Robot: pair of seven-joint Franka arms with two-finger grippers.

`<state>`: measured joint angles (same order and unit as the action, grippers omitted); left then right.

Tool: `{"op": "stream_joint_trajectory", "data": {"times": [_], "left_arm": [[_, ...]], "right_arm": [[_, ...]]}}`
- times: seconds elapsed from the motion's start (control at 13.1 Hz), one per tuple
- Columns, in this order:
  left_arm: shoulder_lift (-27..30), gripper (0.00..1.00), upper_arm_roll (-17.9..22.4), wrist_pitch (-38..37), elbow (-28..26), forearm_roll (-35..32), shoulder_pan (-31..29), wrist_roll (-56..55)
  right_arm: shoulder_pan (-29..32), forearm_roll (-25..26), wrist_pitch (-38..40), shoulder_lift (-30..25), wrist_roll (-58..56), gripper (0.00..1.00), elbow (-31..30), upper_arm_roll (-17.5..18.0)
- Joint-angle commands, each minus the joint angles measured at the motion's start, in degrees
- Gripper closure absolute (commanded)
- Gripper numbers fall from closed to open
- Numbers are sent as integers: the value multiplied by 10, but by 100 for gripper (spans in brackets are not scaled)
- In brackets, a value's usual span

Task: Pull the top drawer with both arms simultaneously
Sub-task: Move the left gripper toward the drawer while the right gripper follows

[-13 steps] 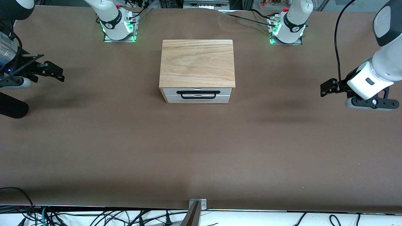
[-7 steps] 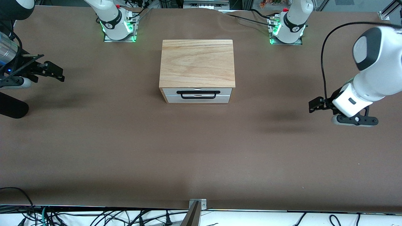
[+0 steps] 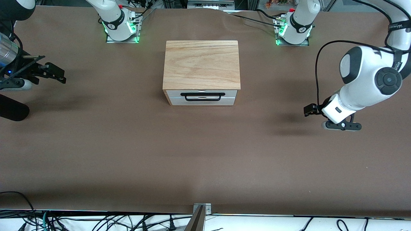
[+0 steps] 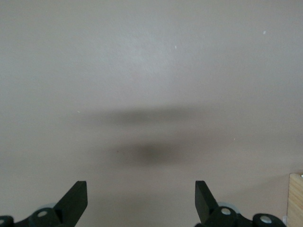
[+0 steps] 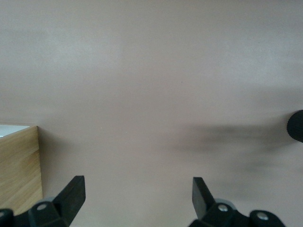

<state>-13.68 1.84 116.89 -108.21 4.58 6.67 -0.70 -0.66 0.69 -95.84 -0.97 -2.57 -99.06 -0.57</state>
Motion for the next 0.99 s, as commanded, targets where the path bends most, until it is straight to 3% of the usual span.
{"op": "stream_joint_trajectory", "data": {"times": [0.0,0.15,0.31,0.61,0.76,0.92], "left_arm": [[-4,0,-9,9,-10,102,7,10],[-9,0,-10,35,-36,210,7,37],[-13,0,-11,60,-68,332,8,130],[-17,0,-19,56,-100,506,11,234],[-26,0,-36,56,-117,631,12,306],[-50,0,-39,55,-120,716,24,385]], "right_arm": [[8,-8,7,4,-8,0,10,6],[6,-16,7,18,-12,0,10,7],[-6,-58,12,22,-11,0,10,7],[-19,-228,19,83,-16,0,10,7],[-28,-292,23,119,-23,0,6,7],[-38,-369,35,158,-80,0,4,8]]}}
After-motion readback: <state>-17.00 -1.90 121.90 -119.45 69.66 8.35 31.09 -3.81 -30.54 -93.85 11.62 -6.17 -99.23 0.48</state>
